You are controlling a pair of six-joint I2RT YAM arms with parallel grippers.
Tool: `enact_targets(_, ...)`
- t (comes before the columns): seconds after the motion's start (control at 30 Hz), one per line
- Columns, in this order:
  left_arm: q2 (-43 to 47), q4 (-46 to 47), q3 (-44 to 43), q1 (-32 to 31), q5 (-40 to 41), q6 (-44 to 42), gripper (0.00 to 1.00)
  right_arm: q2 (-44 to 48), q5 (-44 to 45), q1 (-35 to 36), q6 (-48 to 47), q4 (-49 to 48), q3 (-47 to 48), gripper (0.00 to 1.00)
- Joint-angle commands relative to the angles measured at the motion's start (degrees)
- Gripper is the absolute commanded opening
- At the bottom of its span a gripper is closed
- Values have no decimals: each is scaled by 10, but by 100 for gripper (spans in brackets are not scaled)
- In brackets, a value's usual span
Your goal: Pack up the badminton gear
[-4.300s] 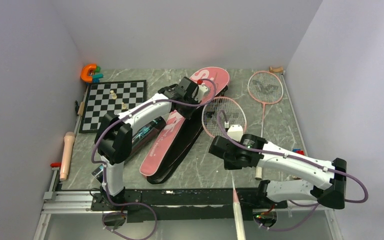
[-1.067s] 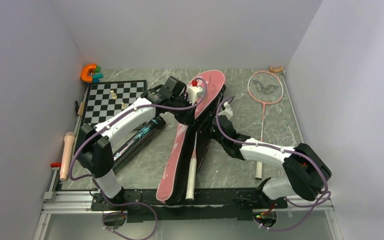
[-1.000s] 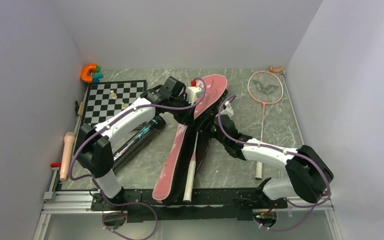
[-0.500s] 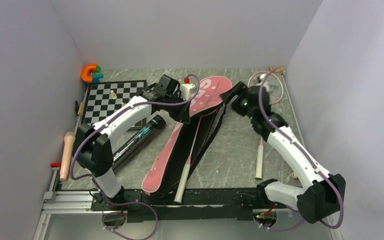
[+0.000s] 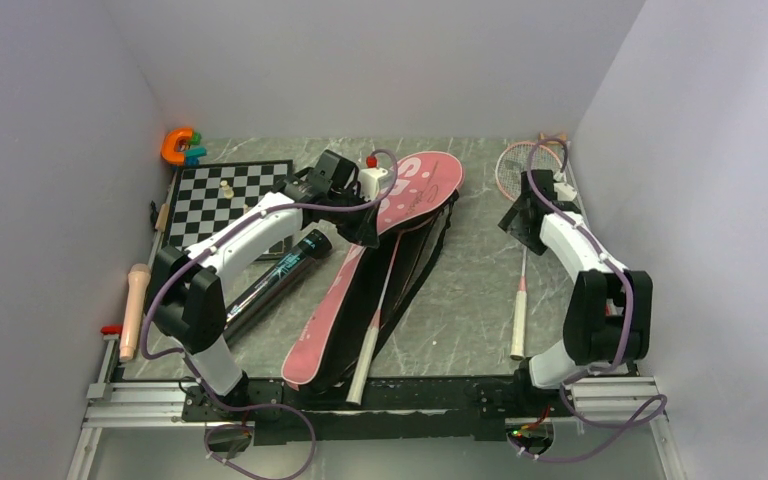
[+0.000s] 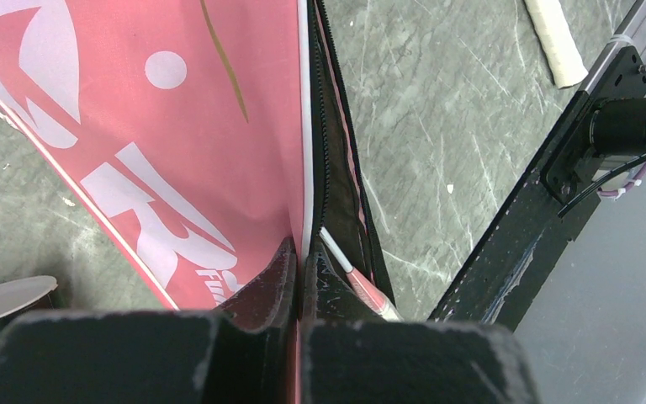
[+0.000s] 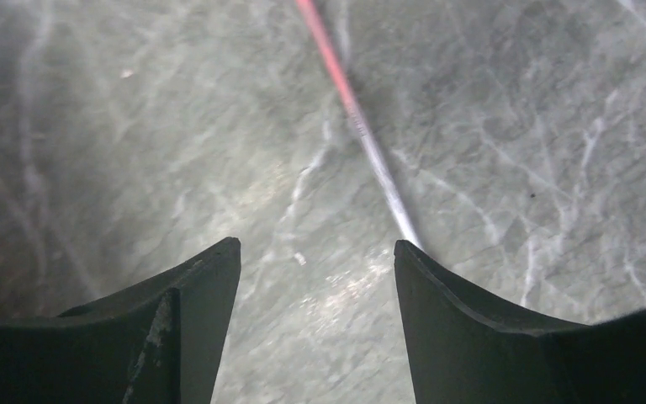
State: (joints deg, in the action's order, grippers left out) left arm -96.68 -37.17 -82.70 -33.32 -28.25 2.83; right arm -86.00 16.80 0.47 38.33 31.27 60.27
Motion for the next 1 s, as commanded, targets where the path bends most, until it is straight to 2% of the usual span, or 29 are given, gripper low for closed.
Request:
enact_targets(0.0,30,31,0,6,-13,11,0,-39,41,-29,-35,1,28,70)
enact_targets(0.3,24,26,-8,8,-17,13,0,-151,7,-70,-47,-22,54,65)
enact_targets(0.63,21,28,-6,13,-15,13,0,-179,-35,-63,-48,-59,25,40)
enact_targets(0.77,22,27,-6,13,-8,10,0,-176,-39,-36,-44,-65,19,22)
enact_targets(0.97,24,27,-3,13,2,6,0,-167,-11,21,-39,-62,19,0)
